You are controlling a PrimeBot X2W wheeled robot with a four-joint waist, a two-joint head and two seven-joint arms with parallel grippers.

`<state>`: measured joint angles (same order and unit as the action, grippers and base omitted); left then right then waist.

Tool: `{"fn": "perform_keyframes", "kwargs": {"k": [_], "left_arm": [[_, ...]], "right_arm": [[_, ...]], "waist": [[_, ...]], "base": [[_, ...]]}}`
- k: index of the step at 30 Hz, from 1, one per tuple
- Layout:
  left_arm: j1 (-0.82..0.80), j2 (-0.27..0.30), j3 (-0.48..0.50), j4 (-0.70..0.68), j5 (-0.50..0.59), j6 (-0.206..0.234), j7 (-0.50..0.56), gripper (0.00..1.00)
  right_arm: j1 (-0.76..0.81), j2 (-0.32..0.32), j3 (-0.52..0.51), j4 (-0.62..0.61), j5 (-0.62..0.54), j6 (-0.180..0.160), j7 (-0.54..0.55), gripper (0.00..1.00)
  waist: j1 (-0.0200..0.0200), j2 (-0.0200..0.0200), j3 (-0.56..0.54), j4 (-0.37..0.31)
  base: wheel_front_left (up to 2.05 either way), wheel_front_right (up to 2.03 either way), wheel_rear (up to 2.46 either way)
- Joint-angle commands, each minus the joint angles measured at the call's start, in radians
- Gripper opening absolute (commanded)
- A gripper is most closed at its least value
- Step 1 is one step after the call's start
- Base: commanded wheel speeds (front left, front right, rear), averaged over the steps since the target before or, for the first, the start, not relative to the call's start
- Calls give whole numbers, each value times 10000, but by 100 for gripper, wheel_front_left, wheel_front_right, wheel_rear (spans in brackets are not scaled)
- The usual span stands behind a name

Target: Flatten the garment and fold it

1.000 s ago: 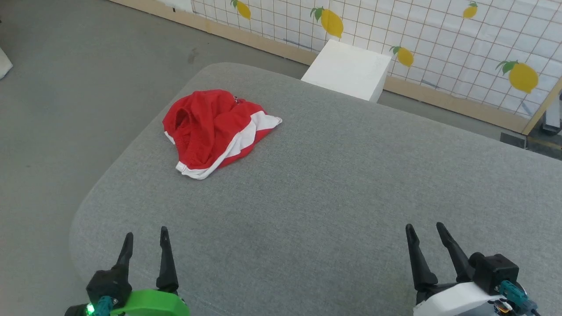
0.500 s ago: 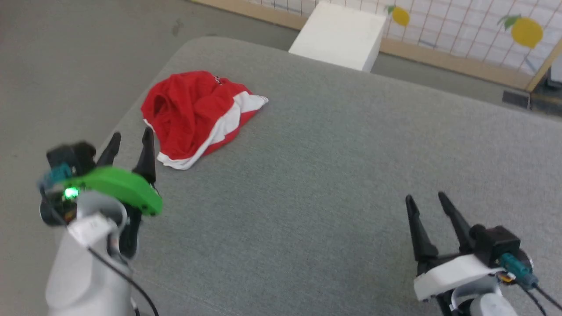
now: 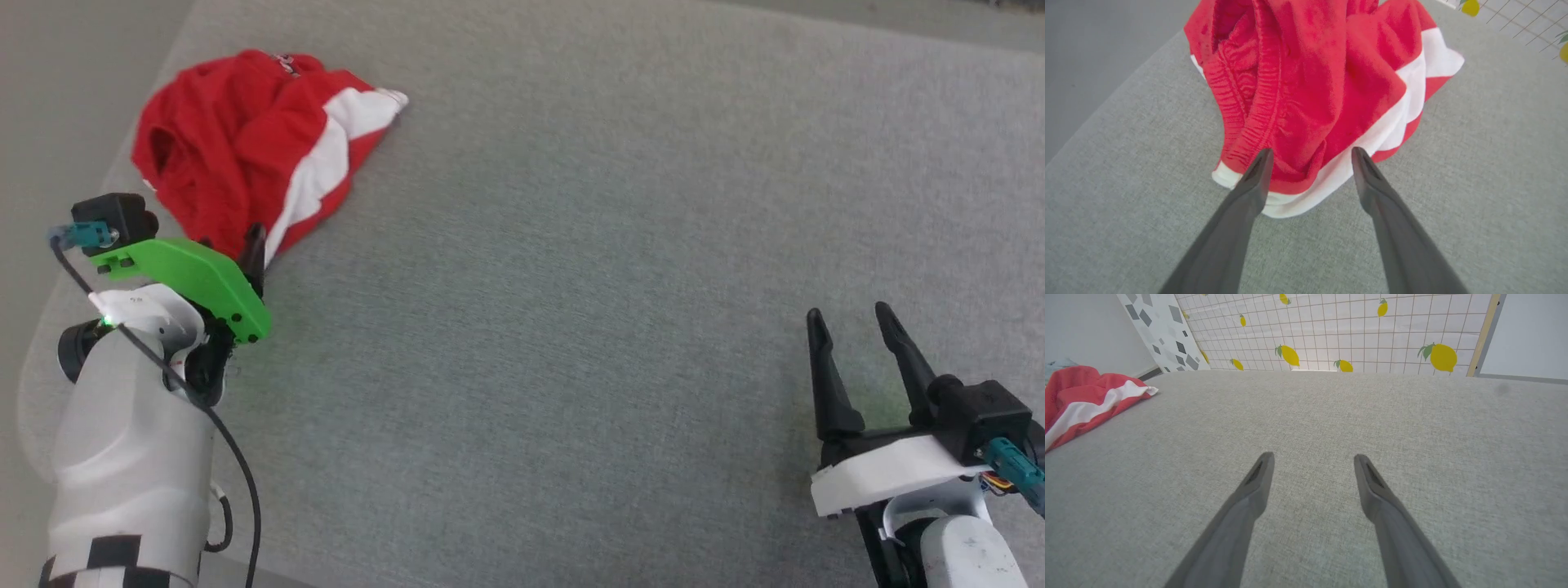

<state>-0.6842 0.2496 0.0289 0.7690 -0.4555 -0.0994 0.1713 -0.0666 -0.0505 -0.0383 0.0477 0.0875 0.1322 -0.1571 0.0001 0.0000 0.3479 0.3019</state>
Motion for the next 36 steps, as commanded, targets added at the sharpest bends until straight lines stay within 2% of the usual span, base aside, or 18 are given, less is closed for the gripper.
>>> {"fn": "perform_keyframes", "kwargs": {"k": [1, 2, 4, 9, 10, 11, 17, 20, 23, 29, 36], "left_arm": [[-275, 19, -52, 241, 89, 75, 86, 100], [-533, -31, -108, 873, 96, 294, 407, 100], [-697, -65, -93, 1280, 59, 492, 641, 100], [-920, -210, -52, 2110, -194, 617, 1370, 100], [-952, -206, -53, 2192, -217, 616, 1399, 30], [-973, -203, -42, 2241, -243, 610, 1387, 0], [-1164, 5, 225, 1950, -401, 546, 164, 0], [-1564, 192, 311, 1424, -496, 238, -608, 0], [-2055, 334, 299, 828, -649, -27, -952, 0], [-3260, 471, -237, -1002, -1105, -285, -827, 0], [-4210, 69, -1764, -3730, -2343, -309, 27, 0]], "right_arm": [[6, 3, 2, -91, -69, -15, 45, 100], [0, 3, 30, -209, -83, -15, 96, 100], [-43, 3, 78, -275, -62, -15, 133, 100], [-72, 3, 158, -348, -17, -15, 159, 100], [-55, 3, 157, -345, -5, -15, 151, 100], [-40, 3, 150, -337, 3, -15, 144, 100], [13, 3, 181, -107, 180, -15, 5, 100], [-51, 3, 348, 122, 363, -15, -152, 100], [-126, 3, 544, 437, 615, -15, -331, 100], [-174, 3, 905, 1229, 1195, -15, -726, 100], [-153, 3, 977, 1880, 1630, -15, -988, 100]], "waist": [[-1, 0, 745, -440], [-1, 0, 847, -413], [-1, 0, 900, -414], [-1, 0, 925, -448], [-1, 0, 916, -459], [-1, 0, 903, -466], [-1, 0, 544, -458], [-1, 0, 199, -449], [-1, 0, -224, -535], [-1, 0, -1222, -1036], [-1, 0, -2022, -1975]], "base": [[0, 0, 0], [0, 0, 0], [0, 0, 0], [0, 0, 0], [0, 0, 0], [0, 0, 0], [0, 0, 0], [0, 0, 0], [0, 0, 0], [0, 0, 0], [0, 0, 0]]}}
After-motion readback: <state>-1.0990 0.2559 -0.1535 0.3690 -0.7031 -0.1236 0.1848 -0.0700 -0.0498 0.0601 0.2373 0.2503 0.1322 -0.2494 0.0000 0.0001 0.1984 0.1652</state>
